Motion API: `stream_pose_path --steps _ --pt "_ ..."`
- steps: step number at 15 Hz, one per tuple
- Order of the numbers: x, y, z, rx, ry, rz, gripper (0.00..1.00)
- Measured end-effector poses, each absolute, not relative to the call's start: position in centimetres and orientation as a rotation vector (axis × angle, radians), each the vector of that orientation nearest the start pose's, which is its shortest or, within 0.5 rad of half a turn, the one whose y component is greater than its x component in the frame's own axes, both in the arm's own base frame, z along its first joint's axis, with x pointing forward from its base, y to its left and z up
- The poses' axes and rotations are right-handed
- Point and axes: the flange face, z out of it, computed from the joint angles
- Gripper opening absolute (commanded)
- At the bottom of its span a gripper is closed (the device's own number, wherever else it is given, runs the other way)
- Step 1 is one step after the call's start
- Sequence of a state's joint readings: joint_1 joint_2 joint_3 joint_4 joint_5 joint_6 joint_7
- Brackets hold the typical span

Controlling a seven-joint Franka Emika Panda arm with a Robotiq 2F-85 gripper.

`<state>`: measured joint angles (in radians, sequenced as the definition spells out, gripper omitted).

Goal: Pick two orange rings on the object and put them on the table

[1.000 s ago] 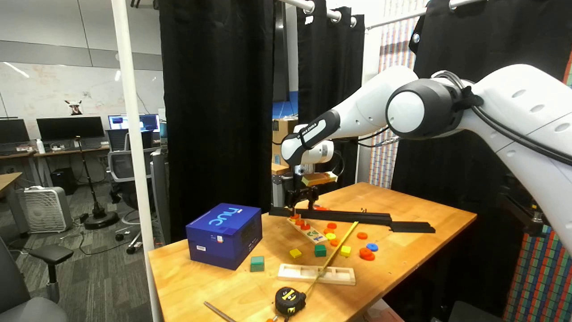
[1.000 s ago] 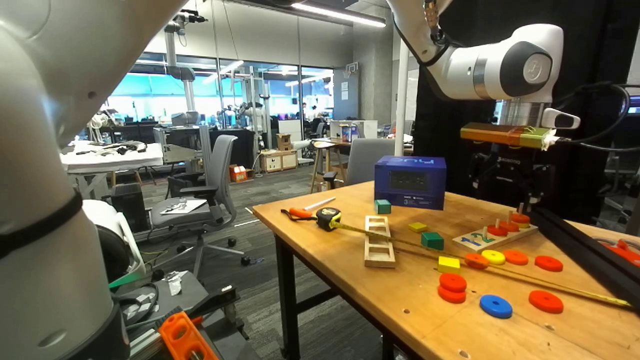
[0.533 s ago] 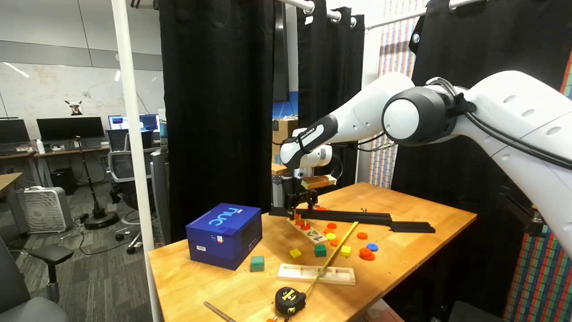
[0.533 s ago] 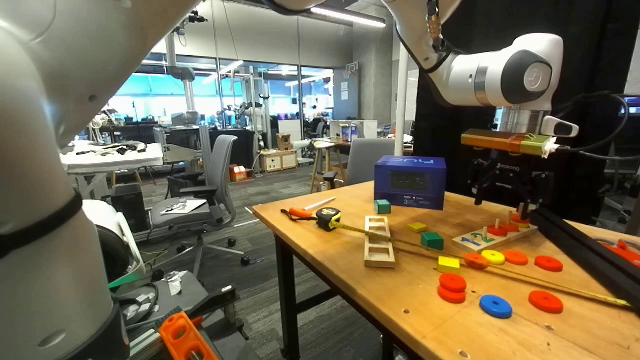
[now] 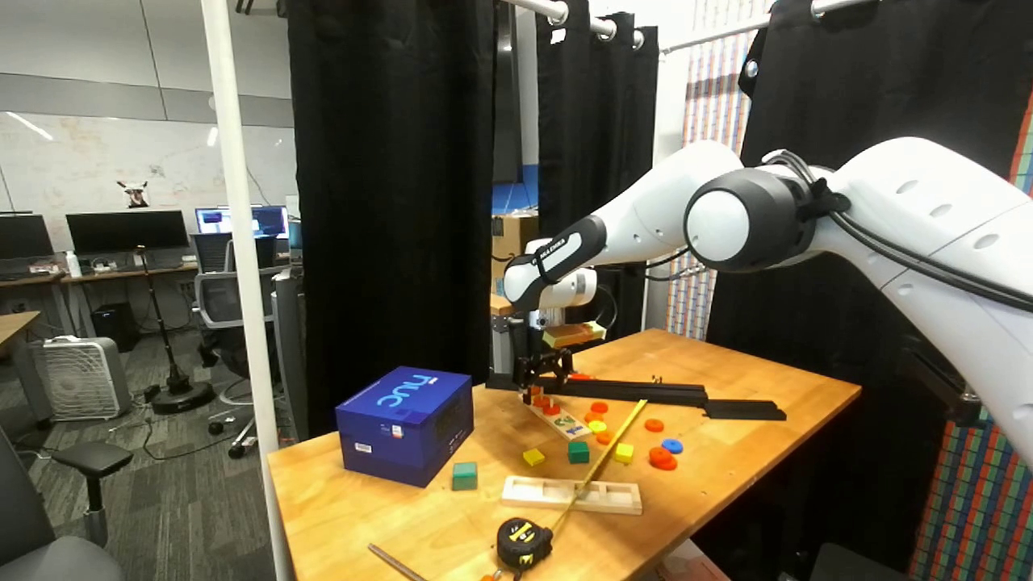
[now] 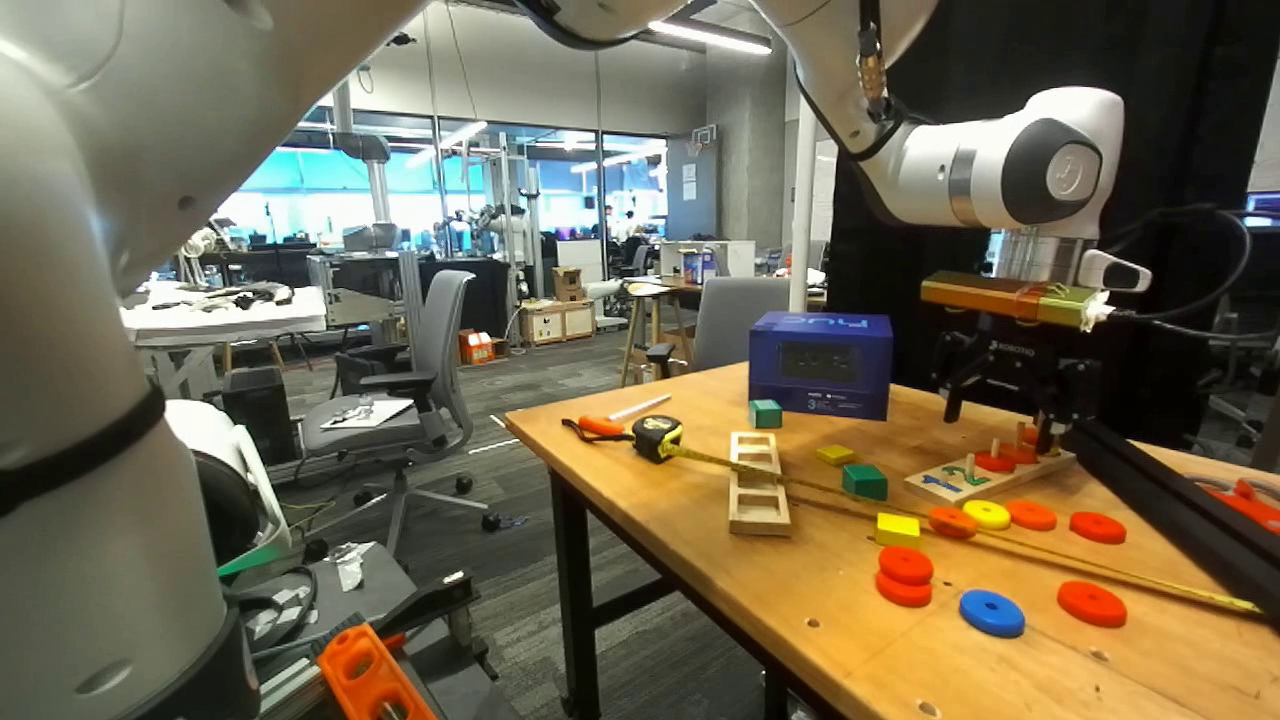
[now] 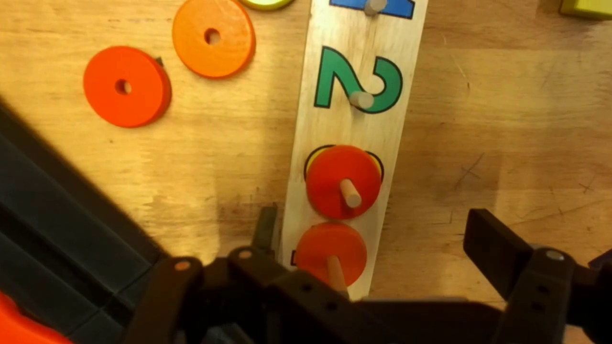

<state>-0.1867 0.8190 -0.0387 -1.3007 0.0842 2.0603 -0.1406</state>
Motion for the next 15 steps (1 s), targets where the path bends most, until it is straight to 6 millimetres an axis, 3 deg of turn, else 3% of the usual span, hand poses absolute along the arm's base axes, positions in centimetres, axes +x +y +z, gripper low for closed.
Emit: stream_pose_path --steps 15 --pt "73.5 -16.7 23.7 -3.072 0.191 0.124 1.00"
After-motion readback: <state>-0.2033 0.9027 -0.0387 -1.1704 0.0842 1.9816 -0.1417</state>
